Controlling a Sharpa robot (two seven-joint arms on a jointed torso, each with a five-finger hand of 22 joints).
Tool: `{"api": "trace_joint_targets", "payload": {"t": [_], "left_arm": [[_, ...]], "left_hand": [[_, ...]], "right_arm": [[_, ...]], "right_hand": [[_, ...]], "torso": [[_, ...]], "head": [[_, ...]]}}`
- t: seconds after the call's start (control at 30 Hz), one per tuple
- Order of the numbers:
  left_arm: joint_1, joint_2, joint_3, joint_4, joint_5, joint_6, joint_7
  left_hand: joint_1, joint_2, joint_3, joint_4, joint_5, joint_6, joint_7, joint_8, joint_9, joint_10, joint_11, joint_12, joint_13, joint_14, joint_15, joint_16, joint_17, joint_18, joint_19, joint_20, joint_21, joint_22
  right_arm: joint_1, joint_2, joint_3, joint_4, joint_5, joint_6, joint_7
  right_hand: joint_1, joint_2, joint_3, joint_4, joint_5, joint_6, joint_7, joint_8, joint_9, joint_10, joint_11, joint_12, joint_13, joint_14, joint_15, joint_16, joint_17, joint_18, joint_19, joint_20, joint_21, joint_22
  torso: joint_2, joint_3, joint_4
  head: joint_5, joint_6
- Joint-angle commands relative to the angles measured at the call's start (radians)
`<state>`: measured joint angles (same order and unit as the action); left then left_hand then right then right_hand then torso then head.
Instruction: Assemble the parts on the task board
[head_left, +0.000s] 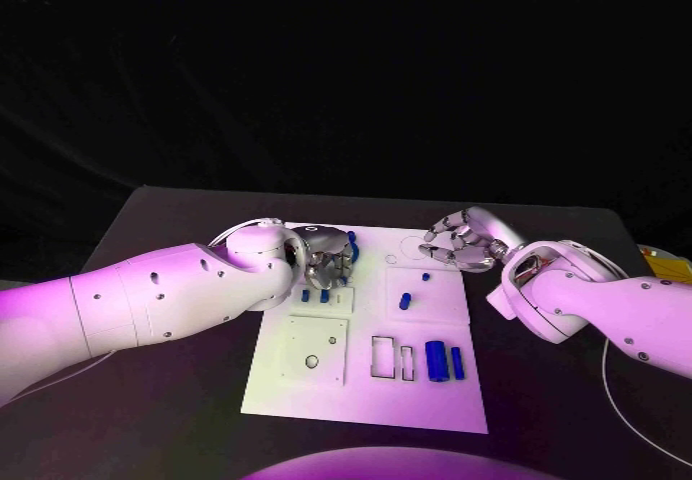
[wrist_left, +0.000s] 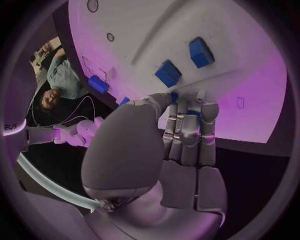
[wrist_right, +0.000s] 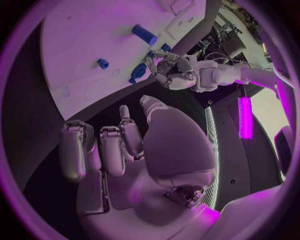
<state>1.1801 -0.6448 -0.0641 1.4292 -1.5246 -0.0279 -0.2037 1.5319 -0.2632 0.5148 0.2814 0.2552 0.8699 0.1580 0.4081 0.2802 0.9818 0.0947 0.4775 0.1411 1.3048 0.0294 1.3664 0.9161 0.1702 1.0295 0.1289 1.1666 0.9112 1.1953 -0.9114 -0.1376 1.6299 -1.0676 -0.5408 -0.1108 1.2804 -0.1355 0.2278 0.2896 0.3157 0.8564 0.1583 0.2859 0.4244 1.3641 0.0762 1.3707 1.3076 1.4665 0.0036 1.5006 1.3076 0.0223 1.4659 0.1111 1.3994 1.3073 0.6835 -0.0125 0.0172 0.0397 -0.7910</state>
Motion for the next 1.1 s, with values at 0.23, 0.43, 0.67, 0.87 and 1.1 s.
{"api": "trace_joint_targets", "payload": {"t": [0.23,0.43,0.67,0.87,1.1], "left_arm": [[-0.003,0.005,-0.001,-0.001,0.032,-0.013,0.002],[-0.003,0.006,-0.001,-0.002,0.033,-0.004,-0.003],[-0.004,0.009,-0.001,-0.005,0.033,0.014,-0.012],[-0.004,0.011,-0.001,-0.008,0.033,0.029,-0.025],[-0.005,0.013,-0.001,-0.011,0.034,0.042,-0.038]], "left_hand": [[-0.014,-0.020,0.010,-0.002,-0.006,-0.054,0.014,-0.043,-0.019,-0.016,0.015,-0.034,-0.012,0.003,0.010,0.007,-0.018,-0.018,-0.007,0.010,0.007,0.003],[-0.017,-0.021,0.009,-0.003,-0.006,-0.061,0.016,-0.050,-0.024,-0.039,0.022,-0.054,-0.020,-0.004,0.016,0.006,-0.033,-0.017,-0.016,0.014,0.004,-0.001],[-0.003,-0.003,0.022,-0.017,-0.007,-0.002,0.011,-0.024,-0.016,-0.007,0.016,-0.041,-0.014,-0.002,0.013,0.015,-0.033,-0.017,-0.012,0.015,0.013,0.011],[0.011,0.007,0.034,-0.030,-0.007,0.013,0.008,-0.020,-0.015,0.000,0.012,-0.037,-0.011,-0.002,0.008,0.017,-0.038,-0.018,-0.005,0.011,0.021,0.021],[0.014,0.007,0.037,-0.035,-0.007,0.014,0.009,-0.022,-0.016,-0.005,0.014,-0.040,-0.012,-0.005,0.009,0.014,-0.046,-0.018,-0.008,0.010,0.021,0.019]], "right_arm": [[-0.002,0.001,0.000,0.000,-0.007,0.011,0.006],[-0.002,0.001,0.000,0.000,-0.007,0.011,0.006],[-0.003,0.001,0.000,0.000,-0.007,0.013,0.006],[-0.003,0.001,0.000,0.000,-0.008,0.013,0.006],[-0.003,0.001,0.000,0.000,-0.008,0.014,0.006]], "right_hand": [[-0.006,0.004,-0.005,-0.001,0.003,-0.006,-0.002,0.005,0.001,-0.006,-0.002,-0.004,0.021,0.059,-0.003,-0.005,0.063,0.019,0.012,-0.005,-0.003,0.187],[-0.006,0.004,-0.005,-0.001,0.003,-0.006,-0.002,0.005,0.001,-0.006,-0.002,-0.004,0.021,0.059,-0.003,-0.005,0.063,0.019,0.012,-0.005,-0.003,0.187],[-0.006,0.005,-0.005,-0.001,0.004,-0.005,-0.002,0.006,0.001,-0.005,-0.003,-0.004,0.022,0.059,-0.004,-0.005,0.062,0.020,0.012,-0.005,-0.005,0.187],[-0.006,0.005,-0.005,-0.001,0.004,-0.005,-0.002,0.006,0.001,-0.005,-0.003,-0.004,0.022,0.059,-0.004,-0.005,0.062,0.020,0.012,-0.005,-0.005,0.187],[-0.006,0.005,-0.005,-0.001,0.004,-0.005,-0.002,0.006,0.001,-0.005,-0.003,-0.004,0.022,0.059,-0.004,-0.005,0.062,0.020,0.012,-0.005,-0.005,0.187]], "torso": [[0.000,-0.0003,0.0005],[-0.001,-0.0005,0.0002],[-0.001,-0.0006,0.0002],[0.000,-0.0005,-0.0001],[0.000,-0.0003,0.0005]], "head": [[-0.003,0.000],[-0.004,0.001],[-0.005,0.000],[-0.005,0.000],[-0.007,-0.001]]}}
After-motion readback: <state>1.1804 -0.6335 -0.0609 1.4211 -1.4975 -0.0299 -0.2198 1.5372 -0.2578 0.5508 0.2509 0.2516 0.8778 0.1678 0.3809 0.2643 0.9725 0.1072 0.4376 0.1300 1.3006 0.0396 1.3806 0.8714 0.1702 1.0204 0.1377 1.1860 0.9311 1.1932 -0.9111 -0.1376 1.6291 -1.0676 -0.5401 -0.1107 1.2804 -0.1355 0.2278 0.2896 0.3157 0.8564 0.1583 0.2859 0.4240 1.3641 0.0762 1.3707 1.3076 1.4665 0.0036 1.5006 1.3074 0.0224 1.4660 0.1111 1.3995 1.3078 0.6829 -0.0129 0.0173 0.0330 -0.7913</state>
